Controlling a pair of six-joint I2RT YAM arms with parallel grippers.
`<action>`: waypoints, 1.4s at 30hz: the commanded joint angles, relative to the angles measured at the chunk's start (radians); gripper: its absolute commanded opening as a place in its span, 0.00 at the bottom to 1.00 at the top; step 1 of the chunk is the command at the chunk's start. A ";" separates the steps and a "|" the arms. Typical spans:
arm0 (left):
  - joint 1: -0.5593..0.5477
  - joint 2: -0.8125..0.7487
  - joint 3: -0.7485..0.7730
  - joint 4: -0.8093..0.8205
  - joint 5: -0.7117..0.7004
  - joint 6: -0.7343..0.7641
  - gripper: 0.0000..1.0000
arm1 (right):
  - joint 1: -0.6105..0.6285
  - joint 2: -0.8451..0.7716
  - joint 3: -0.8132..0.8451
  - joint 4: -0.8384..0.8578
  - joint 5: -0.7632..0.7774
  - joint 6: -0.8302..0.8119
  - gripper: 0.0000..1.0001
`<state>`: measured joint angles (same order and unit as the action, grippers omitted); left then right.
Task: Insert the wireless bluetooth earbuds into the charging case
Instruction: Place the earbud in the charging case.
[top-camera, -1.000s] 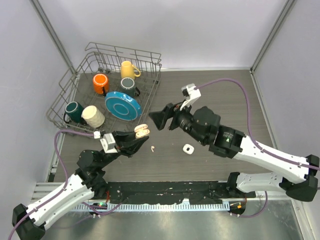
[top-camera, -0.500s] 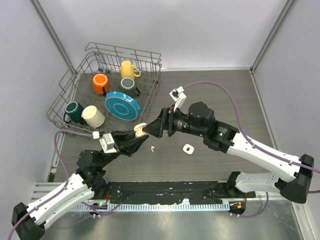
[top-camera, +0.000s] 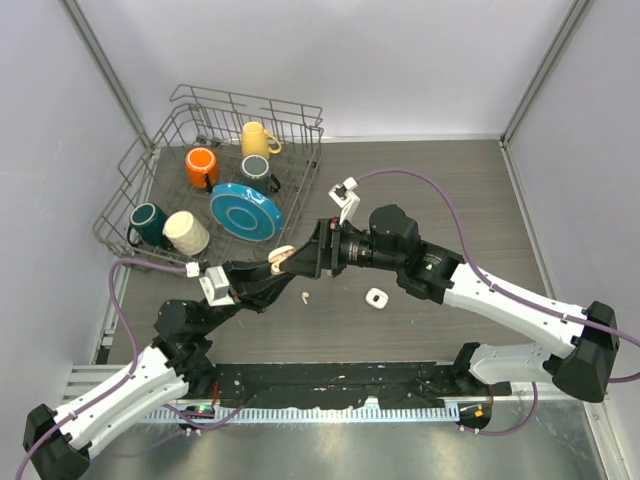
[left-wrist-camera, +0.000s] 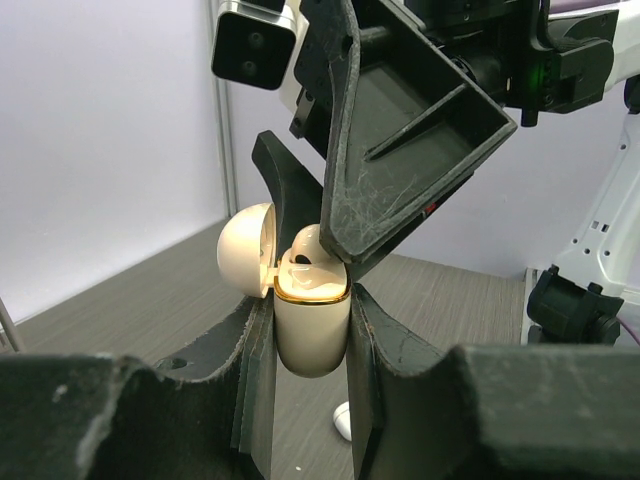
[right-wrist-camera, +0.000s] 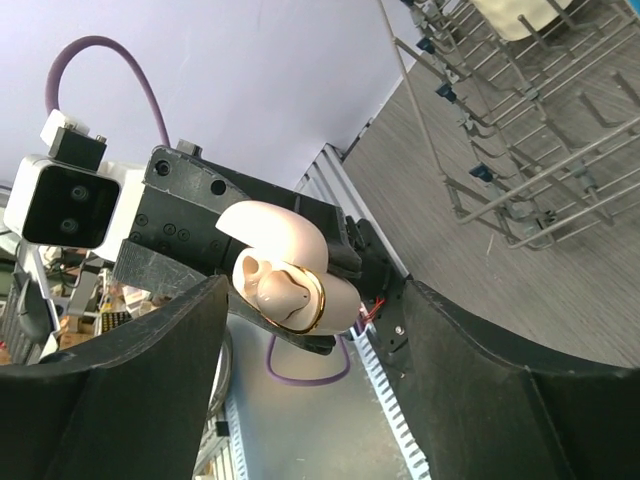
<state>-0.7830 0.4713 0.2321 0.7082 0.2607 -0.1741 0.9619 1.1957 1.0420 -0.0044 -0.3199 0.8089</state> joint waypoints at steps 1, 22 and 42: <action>0.002 -0.003 0.003 0.068 -0.009 0.018 0.00 | -0.003 0.016 -0.004 0.093 -0.060 0.030 0.73; 0.004 -0.008 -0.002 0.063 -0.021 0.009 0.00 | -0.003 0.050 -0.008 0.138 -0.134 0.035 0.30; 0.002 -0.005 -0.010 0.057 -0.070 -0.013 0.04 | -0.003 0.068 0.052 0.024 -0.125 -0.063 0.27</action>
<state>-0.7803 0.4671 0.2169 0.7277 0.2428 -0.1696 0.9470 1.2526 1.0580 0.0505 -0.4168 0.8215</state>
